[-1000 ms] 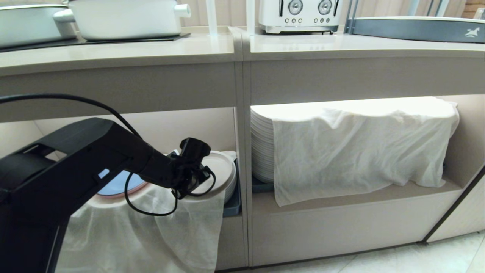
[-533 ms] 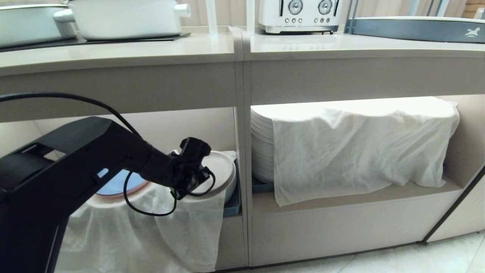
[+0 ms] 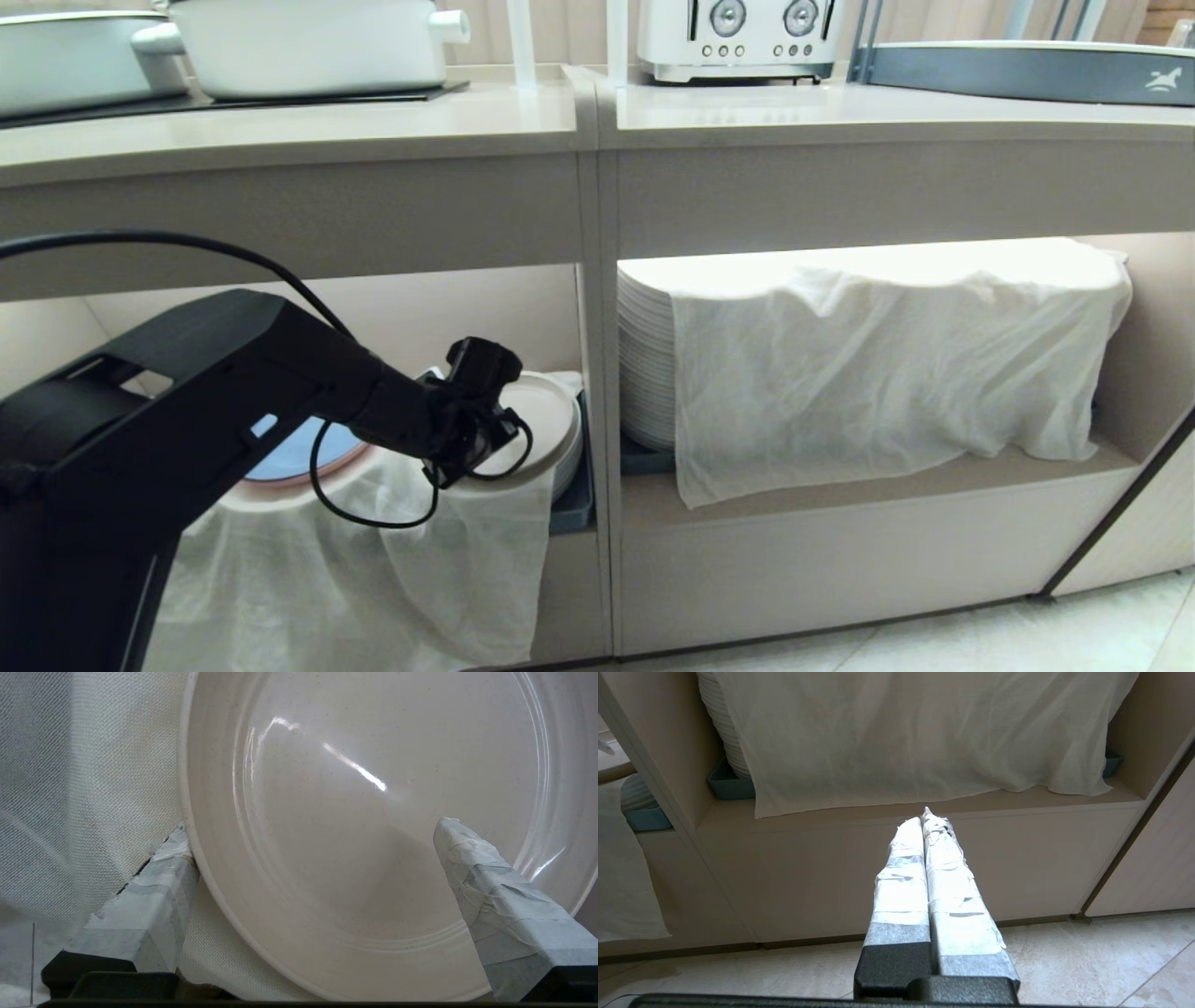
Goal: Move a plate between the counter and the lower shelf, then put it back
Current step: Pick up the plate in the cupboard
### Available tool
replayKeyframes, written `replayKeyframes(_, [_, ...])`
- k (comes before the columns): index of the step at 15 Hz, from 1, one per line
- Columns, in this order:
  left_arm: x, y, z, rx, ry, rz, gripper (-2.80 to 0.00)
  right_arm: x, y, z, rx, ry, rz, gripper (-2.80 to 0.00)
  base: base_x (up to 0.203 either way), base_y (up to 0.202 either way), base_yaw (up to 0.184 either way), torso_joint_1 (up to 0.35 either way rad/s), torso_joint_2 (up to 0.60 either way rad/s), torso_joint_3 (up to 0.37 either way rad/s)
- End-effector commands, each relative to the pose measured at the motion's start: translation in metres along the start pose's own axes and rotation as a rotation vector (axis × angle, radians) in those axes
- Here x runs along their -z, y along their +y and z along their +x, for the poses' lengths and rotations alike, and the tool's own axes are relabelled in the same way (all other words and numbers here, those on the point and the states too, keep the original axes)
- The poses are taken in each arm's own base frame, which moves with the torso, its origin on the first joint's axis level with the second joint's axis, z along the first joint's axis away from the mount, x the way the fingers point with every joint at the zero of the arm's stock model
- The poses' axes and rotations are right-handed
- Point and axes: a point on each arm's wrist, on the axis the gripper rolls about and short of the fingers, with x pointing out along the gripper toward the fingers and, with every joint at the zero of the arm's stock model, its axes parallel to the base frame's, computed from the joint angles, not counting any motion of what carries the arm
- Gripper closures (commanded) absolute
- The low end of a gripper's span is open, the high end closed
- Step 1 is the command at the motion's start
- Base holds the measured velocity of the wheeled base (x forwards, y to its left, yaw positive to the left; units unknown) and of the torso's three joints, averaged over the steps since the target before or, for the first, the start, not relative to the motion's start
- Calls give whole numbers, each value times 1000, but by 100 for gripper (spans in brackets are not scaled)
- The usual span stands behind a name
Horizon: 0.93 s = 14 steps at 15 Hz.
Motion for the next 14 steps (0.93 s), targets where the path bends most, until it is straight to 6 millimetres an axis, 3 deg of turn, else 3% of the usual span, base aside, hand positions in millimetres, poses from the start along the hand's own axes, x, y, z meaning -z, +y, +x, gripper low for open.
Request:
replayKeyframes(1, [1, -1, 3, -1, 0, -5, -280, 0, 0, 0, 0, 1, 0, 0, 0, 0, 0, 0, 0, 0])
replayKeyframes(5, [2, -1, 4, -1, 2, -7, -280, 0, 0, 0, 0, 1, 0, 0, 0, 0, 0, 0, 0, 0])
replayKeyframes(6, [2, -2, 4, 0, 1, -7, -130, 0, 0, 0, 0, 1, 0, 0, 0, 0, 0, 0, 0, 0])
replayKeyframes(7, [2, -2, 3, 1, 1, -6, 0, 0, 0, 0, 0, 1, 0, 0, 0, 0, 0, 0, 0, 0])
replayKeyframes(14, [3, 0, 3, -6, 5, -2, 0, 0, 0, 0, 0, 1, 0, 0, 0, 0, 0, 0, 0, 0])
